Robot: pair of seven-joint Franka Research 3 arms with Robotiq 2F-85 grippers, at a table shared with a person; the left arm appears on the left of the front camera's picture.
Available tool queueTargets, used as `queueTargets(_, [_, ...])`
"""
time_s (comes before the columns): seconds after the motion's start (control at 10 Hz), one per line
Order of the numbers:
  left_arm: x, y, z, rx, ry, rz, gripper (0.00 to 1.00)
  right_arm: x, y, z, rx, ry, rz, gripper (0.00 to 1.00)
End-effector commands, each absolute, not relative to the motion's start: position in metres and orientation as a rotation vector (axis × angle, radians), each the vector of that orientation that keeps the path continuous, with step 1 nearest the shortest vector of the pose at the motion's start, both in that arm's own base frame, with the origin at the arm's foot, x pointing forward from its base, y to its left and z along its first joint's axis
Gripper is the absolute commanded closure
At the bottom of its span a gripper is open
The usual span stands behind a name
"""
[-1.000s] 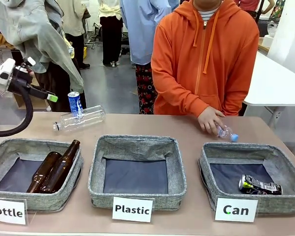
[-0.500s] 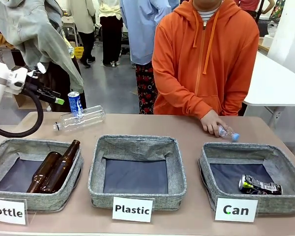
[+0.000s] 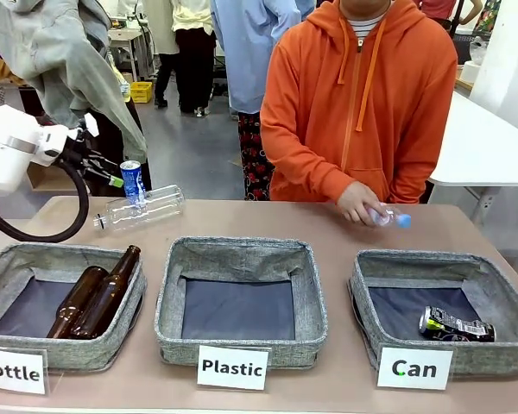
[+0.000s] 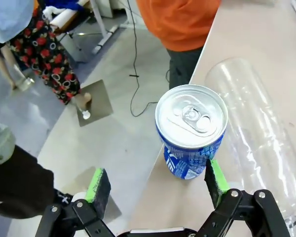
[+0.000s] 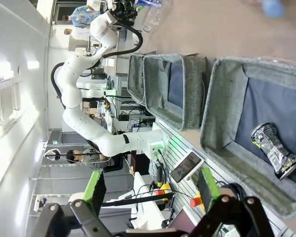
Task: Sort the can waste into the basket.
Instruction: Pick up the can waste from the table and place it in the right Fabric basket.
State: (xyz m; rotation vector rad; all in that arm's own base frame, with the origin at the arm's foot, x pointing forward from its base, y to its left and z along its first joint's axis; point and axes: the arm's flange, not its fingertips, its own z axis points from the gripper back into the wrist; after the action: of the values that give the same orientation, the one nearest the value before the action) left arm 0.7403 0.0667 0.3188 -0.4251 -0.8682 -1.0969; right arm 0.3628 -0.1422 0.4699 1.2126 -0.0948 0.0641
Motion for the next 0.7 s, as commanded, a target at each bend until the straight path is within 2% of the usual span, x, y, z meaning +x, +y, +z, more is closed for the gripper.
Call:
queueTargets(0.0, [0.747,0.062,0.316,-0.459,-0.846,-1.144,0.0,0.362,-0.143,0.471,1.202,-0.112,0.082,0.0])
queueTargets(0.6, [0.751,0.043,0.299,-0.595,-0.766,-1.197,0.0,0.362,-0.143,0.471,1.202,-0.112,0.082,0.0])
